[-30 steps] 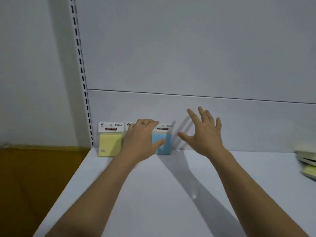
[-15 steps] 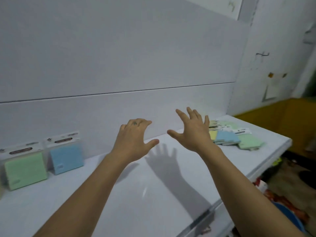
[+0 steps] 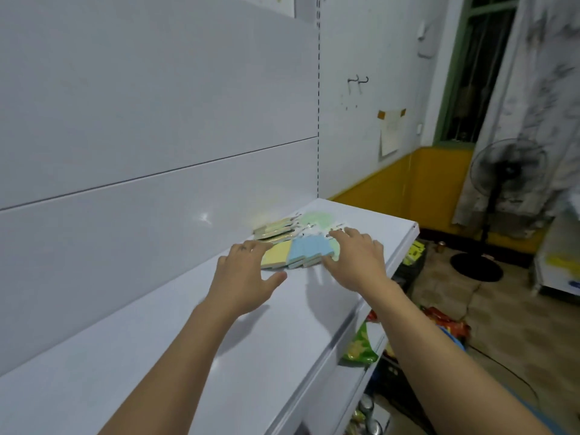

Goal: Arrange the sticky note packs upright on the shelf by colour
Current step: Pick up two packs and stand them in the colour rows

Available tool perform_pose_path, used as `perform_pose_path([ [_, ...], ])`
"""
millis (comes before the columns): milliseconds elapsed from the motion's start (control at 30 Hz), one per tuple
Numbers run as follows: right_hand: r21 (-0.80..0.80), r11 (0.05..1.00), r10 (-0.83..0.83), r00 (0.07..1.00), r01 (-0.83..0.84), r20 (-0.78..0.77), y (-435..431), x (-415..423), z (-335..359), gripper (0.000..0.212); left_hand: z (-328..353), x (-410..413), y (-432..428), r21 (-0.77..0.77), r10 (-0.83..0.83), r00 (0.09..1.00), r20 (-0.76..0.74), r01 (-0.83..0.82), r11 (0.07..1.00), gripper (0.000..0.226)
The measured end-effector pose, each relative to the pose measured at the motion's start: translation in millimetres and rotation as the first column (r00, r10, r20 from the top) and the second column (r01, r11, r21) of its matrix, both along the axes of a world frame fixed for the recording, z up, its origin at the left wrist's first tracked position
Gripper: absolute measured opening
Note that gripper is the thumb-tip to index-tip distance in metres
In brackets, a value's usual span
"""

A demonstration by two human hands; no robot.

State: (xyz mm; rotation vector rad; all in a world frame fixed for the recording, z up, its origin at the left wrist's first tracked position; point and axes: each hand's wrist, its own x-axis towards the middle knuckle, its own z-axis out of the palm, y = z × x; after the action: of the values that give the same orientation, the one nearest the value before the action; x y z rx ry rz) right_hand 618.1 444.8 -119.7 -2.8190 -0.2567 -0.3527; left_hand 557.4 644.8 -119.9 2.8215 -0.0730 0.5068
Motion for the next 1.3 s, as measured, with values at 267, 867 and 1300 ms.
perform_pose_path([
  [267, 0.040, 0.996, -0.084, 0.996, 0.085, -0.038, -56.6, 62.4, -19.6, 0.060, -19.0, 75.2, -47.9, -0.058, 0.095, 0.988, -0.123, -0.103, 0.993, 0.061],
  [867, -0.008, 0.996, -0.089, 0.990, 0.089, -0.107, -59.1, 133.0, -35.8, 0.048, -61.4, 92.7, -57.5, -0.069, 0.142, 0.990, 0.000, -0.142, 0.987, 0.071],
  [1300, 0.039, 0.998, -0.042, 0.949, 0.057, -0.312, -70.1, 145.3, 0.4, 0.048, -35.7, 95.3, -49.3, -0.304, 0.359, 0.850, -0.385, -0.485, 0.820, 0.094],
])
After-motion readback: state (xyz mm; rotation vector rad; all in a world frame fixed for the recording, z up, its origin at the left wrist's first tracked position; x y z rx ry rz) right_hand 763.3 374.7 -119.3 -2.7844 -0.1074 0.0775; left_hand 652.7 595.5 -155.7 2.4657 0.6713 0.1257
